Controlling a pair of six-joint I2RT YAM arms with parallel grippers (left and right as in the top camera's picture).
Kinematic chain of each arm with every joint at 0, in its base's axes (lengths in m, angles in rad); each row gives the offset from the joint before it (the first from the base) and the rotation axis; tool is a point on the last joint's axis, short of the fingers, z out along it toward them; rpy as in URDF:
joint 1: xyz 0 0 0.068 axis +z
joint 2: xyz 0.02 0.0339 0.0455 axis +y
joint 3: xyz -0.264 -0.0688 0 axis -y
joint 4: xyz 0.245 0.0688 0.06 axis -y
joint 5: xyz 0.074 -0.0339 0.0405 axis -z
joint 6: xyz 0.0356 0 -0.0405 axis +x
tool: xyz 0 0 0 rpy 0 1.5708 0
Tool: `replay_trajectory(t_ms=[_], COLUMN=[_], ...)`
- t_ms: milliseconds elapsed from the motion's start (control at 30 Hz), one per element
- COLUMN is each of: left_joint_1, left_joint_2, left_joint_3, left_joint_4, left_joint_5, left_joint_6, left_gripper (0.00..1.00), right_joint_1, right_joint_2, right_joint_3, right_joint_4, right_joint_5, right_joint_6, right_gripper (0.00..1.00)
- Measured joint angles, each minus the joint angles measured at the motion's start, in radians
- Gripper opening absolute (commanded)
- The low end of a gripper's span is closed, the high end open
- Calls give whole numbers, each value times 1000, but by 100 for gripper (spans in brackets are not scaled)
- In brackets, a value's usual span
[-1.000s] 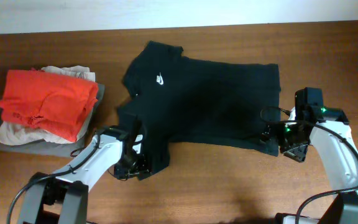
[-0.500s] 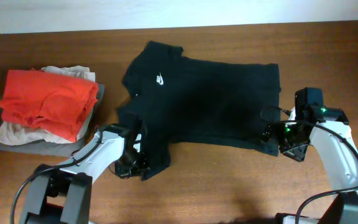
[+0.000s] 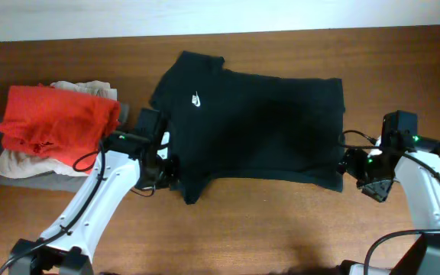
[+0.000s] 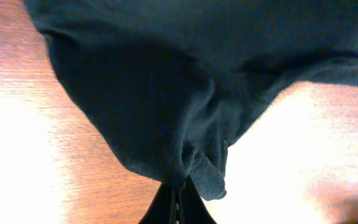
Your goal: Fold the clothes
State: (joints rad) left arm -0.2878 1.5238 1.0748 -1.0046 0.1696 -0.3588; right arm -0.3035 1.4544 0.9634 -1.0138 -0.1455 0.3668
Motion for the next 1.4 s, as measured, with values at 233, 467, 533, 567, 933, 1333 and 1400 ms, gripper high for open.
replay_trajectory(t_ms=[233, 467, 533, 567, 933, 1333, 1400], left_joint_1=[5, 16, 16, 16, 16, 16, 16], left_joint_2=[0, 0, 0, 0, 0, 0, 0], left_joint_3=[0, 0, 0, 0, 0, 0, 0], left_joint_4=[21, 44, 47, 48, 48, 47, 43], left_joint_5=[-28, -40, -42, -43, -47, -47, -47], left_joint_6=[0, 0, 0, 0, 0, 3, 10], left_gripper=[0, 0, 0, 0, 0, 0, 0], right_joint_1=[-6, -30, -30, -30, -31, -37, -37], right_joint_2=[1, 4, 4, 4, 50, 96, 96], right_joint_3=[-90, -179, -197, -211, -276, -256, -254], right_joint_4=[82, 158, 194, 220, 432, 355, 299], right_joint_5=[3, -5, -17, -26, -78, -161, -164], right_joint_6=[54, 137, 161, 181, 284, 205, 181], right_gripper=[84, 78, 76, 75, 53, 4, 4])
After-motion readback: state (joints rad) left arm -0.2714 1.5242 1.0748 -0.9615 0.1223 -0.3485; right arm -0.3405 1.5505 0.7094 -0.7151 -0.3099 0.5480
